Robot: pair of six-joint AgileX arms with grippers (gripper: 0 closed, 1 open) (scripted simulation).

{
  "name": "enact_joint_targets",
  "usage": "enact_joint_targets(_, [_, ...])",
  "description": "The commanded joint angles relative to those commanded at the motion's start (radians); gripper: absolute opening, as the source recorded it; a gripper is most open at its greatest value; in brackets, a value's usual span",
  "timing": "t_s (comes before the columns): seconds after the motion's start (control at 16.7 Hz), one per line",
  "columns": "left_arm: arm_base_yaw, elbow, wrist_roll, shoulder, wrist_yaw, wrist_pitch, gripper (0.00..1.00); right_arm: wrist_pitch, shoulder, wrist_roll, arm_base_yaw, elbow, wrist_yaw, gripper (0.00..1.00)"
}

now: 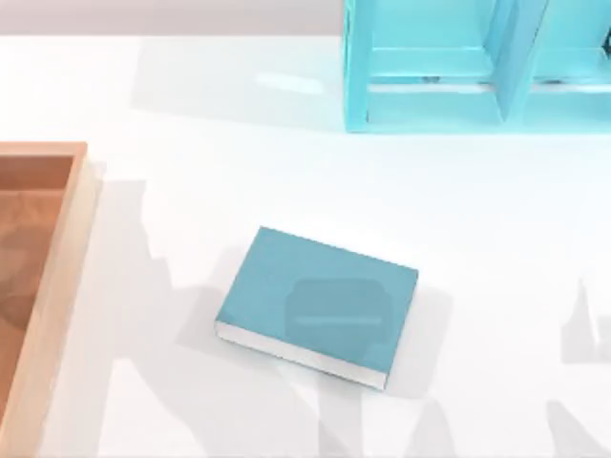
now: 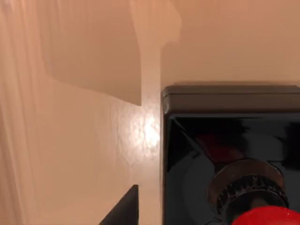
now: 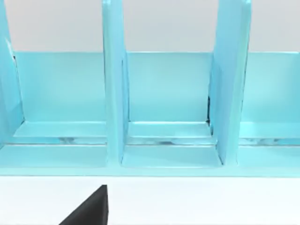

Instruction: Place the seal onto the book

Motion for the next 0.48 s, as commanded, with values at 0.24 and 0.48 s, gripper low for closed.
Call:
enact_joint_targets(0.24, [0.0, 0.0, 0.0, 0.0, 0.0, 0.0, 0.32, 0.0, 0.0, 0.0, 0.0, 0.0, 0.0, 1.0])
enact_joint_targets(0.48, [0.0, 0.0, 0.0, 0.0, 0.0, 0.0, 0.02, 0.0, 0.0, 0.0, 0.0, 0.0, 0.0, 1.0])
